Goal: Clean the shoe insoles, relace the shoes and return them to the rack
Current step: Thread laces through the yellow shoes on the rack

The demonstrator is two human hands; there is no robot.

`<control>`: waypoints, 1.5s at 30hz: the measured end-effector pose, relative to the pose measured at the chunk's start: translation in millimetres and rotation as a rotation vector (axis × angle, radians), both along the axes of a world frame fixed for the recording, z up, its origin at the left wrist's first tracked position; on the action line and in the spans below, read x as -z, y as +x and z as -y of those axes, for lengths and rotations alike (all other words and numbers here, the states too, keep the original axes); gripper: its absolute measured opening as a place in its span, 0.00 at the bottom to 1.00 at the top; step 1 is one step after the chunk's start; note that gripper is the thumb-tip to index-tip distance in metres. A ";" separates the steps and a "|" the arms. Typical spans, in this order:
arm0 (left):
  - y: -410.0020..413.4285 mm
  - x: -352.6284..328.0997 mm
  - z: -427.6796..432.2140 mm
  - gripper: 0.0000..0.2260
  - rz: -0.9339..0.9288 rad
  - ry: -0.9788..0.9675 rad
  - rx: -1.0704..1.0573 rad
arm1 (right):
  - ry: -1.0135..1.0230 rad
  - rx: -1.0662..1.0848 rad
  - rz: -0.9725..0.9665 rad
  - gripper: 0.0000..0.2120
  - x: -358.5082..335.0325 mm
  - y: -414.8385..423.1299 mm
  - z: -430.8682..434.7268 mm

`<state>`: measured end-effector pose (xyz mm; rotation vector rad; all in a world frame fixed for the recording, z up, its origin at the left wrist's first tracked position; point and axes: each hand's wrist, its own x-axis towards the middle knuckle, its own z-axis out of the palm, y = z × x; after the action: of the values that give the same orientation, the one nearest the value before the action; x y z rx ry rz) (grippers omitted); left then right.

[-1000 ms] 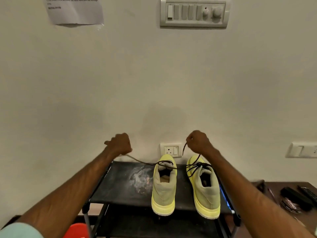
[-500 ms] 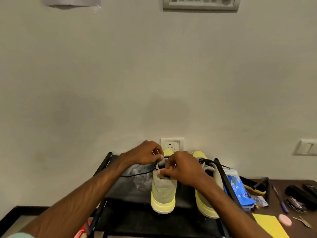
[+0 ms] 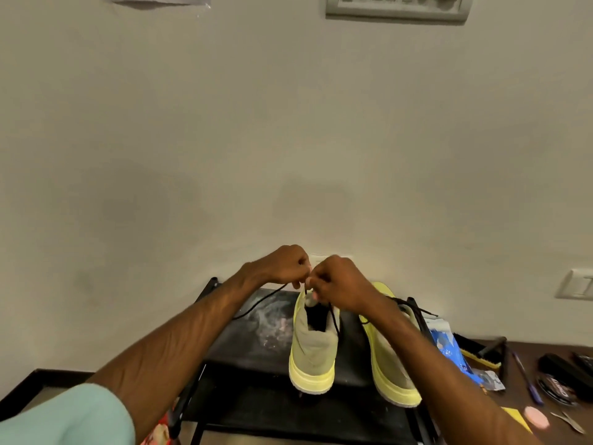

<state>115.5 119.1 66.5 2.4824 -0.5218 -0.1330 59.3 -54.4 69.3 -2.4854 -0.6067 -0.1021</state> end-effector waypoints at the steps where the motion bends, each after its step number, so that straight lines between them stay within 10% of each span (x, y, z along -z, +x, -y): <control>1: 0.6 -2.3 3.2 0.09 -0.049 -0.036 -0.033 | 0.010 0.014 0.009 0.13 -5.2 7.7 3.5; 15: 13.2 7.5 11.6 0.11 -0.197 -0.094 -0.109 | 0.274 0.182 -0.098 0.07 22.6 50.9 53.7; 21: -7.9 10.6 17.8 0.11 0.330 0.131 -0.086 | 0.534 0.193 -0.259 0.09 29.1 48.4 29.8; 29: -11.6 34.9 18.2 0.09 0.715 0.212 -0.014 | 0.363 0.276 -0.396 0.09 35.4 68.3 22.9; 36: -6.9 16.8 8.4 0.05 0.418 0.093 0.082 | 0.229 0.308 -0.434 0.07 24.7 82.2 18.2; 42: 3.9 20.7 12.1 0.04 0.102 -0.077 0.115 | 0.788 0.242 -0.254 0.10 -13.1 91.6 24.4; 45: 8.2 28.9 11.8 0.05 -0.043 -0.164 0.052 | 0.750 0.205 -0.136 0.19 -26.2 98.9 25.9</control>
<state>123.7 107.2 37.6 2.3024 -0.5562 -0.1568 158.2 -80.3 95.4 -1.7943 -0.1934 -0.1967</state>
